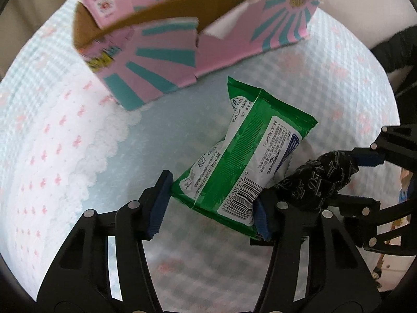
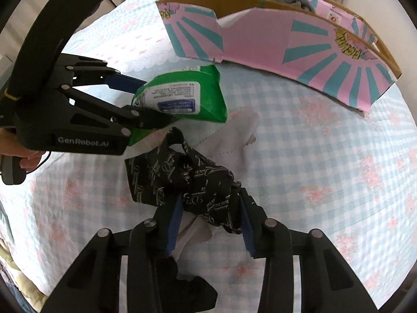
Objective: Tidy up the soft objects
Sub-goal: 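Grasp the green wipes pack with the left gripper while the right gripper grasps the black patterned cloth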
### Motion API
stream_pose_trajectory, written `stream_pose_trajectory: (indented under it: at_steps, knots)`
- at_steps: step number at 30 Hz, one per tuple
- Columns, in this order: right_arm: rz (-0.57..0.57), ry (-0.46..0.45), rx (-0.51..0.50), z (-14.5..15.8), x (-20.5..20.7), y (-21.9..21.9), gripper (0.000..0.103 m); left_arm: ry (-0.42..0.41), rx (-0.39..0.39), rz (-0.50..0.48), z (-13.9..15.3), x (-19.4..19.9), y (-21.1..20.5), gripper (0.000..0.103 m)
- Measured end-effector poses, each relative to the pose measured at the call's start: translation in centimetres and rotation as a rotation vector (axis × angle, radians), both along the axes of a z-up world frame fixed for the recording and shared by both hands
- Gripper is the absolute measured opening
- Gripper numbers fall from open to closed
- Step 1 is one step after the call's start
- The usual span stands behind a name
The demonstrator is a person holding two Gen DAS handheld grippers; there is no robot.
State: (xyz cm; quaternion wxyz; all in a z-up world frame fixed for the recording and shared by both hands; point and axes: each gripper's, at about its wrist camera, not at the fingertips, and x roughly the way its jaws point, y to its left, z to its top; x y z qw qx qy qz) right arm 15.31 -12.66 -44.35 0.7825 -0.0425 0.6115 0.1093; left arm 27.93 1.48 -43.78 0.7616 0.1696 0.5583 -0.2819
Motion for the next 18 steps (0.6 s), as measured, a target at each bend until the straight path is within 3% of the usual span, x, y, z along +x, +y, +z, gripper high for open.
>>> stream_pose_trajectory:
  at_steps: [8, 18]
  knots:
    - [-0.031, -0.036, 0.007, 3.2, -0.1, -0.7, 0.037, -0.042, -0.031, 0.045, 5.0, -0.4, 1.6, 0.053]
    - [-0.051, -0.115, -0.010, 10.5, -1.4, -0.9, 0.037, -0.121, -0.088, 0.133, 14.4, -2.7, 3.7, 0.053]
